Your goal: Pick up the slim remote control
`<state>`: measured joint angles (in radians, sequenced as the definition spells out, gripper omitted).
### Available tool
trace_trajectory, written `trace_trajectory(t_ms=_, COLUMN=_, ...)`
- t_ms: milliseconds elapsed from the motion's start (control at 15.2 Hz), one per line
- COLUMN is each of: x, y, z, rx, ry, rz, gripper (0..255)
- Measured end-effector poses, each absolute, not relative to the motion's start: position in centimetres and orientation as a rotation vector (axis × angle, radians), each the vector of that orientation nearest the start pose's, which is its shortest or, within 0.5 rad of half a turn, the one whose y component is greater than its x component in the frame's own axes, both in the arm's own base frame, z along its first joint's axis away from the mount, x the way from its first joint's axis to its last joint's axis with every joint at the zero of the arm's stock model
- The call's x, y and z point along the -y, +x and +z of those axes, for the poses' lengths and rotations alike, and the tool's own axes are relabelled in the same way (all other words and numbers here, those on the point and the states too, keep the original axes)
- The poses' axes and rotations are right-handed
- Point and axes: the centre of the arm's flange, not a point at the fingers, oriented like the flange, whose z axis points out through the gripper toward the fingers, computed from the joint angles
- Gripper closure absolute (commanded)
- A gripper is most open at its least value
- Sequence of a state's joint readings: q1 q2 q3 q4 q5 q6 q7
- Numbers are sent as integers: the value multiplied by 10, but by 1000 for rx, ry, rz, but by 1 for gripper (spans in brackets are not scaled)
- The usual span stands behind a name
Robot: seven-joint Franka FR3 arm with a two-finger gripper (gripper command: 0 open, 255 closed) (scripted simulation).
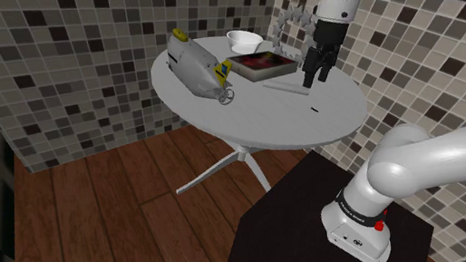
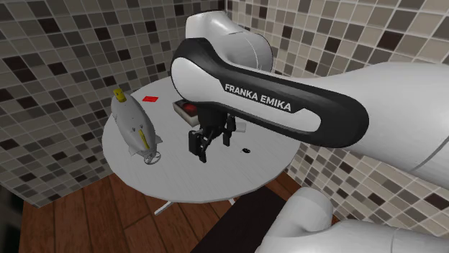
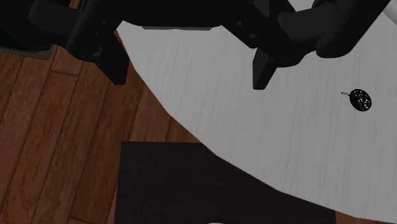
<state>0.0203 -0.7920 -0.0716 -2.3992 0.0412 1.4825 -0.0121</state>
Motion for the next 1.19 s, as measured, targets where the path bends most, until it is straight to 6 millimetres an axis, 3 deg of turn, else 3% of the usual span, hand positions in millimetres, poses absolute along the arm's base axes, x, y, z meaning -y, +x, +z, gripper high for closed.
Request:
trace_trajectory(t_ms=132, x=20, y=295, z=561, rx=-10, ry=-3042, rz=187, gripper=0)
trace_trajectory(t_ms=396, x=58, y=311, z=540, rx=74, ry=-3051, rz=172, gripper=0)
trace_trajectory(t_ms=1188, x=167, y=386, z=475, rx=372, ry=-3064, rz=115, gripper=0)
